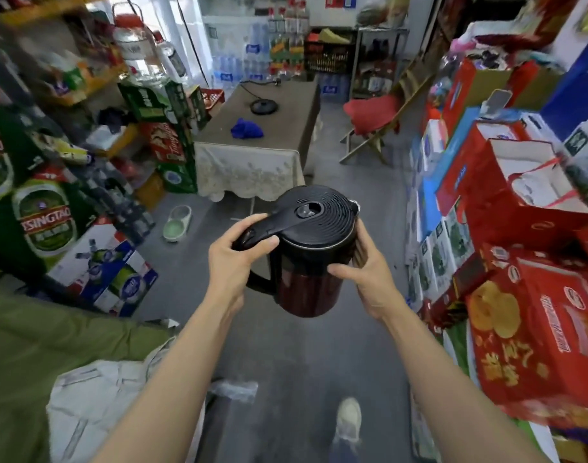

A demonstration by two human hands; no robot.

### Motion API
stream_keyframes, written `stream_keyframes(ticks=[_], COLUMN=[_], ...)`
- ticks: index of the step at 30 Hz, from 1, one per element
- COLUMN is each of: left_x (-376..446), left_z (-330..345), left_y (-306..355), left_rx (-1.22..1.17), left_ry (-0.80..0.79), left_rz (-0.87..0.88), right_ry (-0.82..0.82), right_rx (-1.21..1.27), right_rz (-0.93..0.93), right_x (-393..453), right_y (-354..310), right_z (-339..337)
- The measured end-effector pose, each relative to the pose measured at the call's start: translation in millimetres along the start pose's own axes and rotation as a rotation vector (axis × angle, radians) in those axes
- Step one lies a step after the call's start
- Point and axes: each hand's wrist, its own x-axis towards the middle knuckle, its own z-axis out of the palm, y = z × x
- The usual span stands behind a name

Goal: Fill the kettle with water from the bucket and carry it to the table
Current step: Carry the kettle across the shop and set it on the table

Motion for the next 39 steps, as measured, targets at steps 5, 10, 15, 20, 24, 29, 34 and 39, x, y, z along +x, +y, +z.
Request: stream_keyframes(ticks=[5,10,15,20,24,29,34,39], left_x=[100,192,291,401,484,578,667,744], left_z=[59,111,146,175,199,229,259,280], left_y=[-18,-27,-33,-38,-34,-32,-40,-51], left_rx=[0.008,-0.009,-0.016,-0.001,-0.015,-0.043,-0.031,-0.063], left_ry=[0.001,0.027,0.047,0.049,0.059,0.094,0.178,0.289], left_rz=[0.001,0.001,0.011,0.009,0.008,-0.002,0.027,0.029], right_ry=[0.000,-0.007,-0.041,-0.034,-0.040,-0.079,-0.160,-0.256], right_rx=[-0.009,-0.017,-0.013,-0.017,-0.029,-0.041,-0.036,-0.049], right_rz=[0.027,0.054,0.046,0.065,0.075,0.052,0.080,0.102], right_x=[103,209,315,426,514,618,722,827], right_y=[6,3,5,10,5,-3,0,2], right_z=[-54,-97,-121,-139,-154,-174,-197,-210])
